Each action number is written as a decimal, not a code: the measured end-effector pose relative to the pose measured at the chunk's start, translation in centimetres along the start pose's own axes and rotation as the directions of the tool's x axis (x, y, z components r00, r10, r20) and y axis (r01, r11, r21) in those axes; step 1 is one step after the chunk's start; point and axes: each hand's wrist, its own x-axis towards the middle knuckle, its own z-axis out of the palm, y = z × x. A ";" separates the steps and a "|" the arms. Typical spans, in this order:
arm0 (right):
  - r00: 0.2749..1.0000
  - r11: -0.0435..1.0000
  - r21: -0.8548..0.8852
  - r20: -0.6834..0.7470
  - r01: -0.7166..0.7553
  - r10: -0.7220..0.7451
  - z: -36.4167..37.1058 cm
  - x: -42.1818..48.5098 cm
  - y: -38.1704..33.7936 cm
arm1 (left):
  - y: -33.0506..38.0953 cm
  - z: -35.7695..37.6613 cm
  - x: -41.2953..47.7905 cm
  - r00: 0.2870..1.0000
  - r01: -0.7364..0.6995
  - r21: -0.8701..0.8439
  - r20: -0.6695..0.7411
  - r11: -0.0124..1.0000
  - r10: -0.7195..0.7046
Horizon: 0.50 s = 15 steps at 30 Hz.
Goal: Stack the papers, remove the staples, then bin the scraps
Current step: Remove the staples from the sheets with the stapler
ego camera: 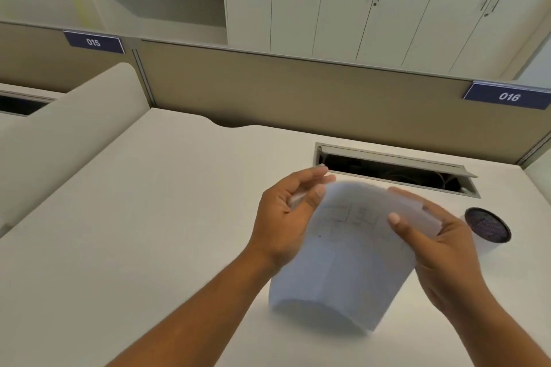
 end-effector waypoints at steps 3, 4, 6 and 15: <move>1.000 0.999 -0.045 0.019 -0.002 0.003 0.5 -0.3 1.3 | -1.6 0.0 -0.5 0.998 0.052 0.031 0.034 0.998 -0.053; 1.000 0.999 -0.050 0.011 -0.017 0.018 0.5 -0.4 1.9 | -2.3 -0.1 -0.6 0.996 0.065 0.027 0.055 0.998 -0.066; 0.999 0.996 -0.073 0.000 -0.049 0.049 0.2 -0.6 3.1 | -3.1 -0.3 -0.7 0.995 0.070 0.046 0.069 0.996 -0.073; 0.975 0.936 -0.275 0.093 0.218 -0.200 -0.3 -0.5 1.3 | -3.3 -0.9 0.2 0.999 -0.010 0.002 0.051 1.000 0.010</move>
